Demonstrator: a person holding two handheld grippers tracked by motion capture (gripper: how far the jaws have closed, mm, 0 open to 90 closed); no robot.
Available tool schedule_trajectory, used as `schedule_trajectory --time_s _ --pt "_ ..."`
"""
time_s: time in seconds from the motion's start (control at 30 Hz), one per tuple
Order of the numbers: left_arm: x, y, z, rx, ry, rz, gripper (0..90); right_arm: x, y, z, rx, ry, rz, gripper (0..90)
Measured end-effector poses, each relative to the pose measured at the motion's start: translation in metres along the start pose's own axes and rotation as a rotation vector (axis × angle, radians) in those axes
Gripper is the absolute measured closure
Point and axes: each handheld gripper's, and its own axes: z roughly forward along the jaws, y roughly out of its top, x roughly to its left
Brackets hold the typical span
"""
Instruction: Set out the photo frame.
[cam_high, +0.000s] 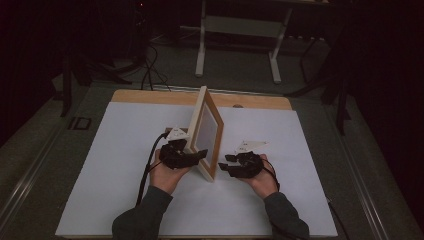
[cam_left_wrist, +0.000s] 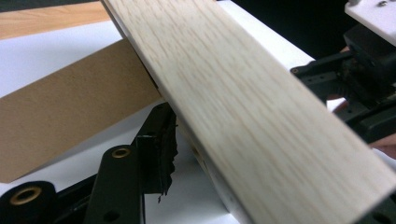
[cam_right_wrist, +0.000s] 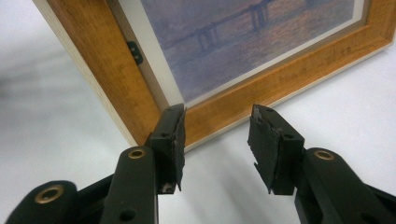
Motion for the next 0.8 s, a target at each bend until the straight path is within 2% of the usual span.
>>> schedule_trajectory --time_s 0.03,0.07,0.17,0.2,0.33,0.43,0.67,0.8 --pt "-0.002 0.0 0.0 -0.006 0.02 0.004 49.6 0.0 0.0 0.0 -0.003 0.001 0.0 55.3" --pt "-0.002 0.0 0.0 -0.006 0.02 0.004 50.0 0.0 0.0 -0.001 -0.003 -0.001 0.002 55.3" --pt "-0.004 0.001 0.001 -0.016 0.071 0.014 52.0 -0.001 -0.001 -0.002 -0.004 -0.004 0.003 55.3" --pt "-0.004 0.001 0.001 -0.016 0.071 0.014 54.7 -0.001 -0.001 -0.002 -0.004 -0.005 0.005 55.3" --pt "-0.004 0.002 -0.001 -0.022 0.096 0.009 56.2 -0.003 -0.001 -0.003 -0.006 -0.007 0.005 55.2" --pt "-0.002 0.003 -0.004 -0.036 0.129 0.004 58.7 -0.004 -0.001 -0.004 -0.006 -0.008 0.009 55.1" --pt "0.006 0.004 -0.008 -0.031 0.122 -0.015 62.9 -0.004 -0.001 -0.004 -0.005 -0.011 0.011 54.9" --pt "0.014 0.004 -0.011 -0.029 0.095 -0.037 64.5 -0.003 0.001 -0.003 -0.006 -0.011 0.009 54.7"
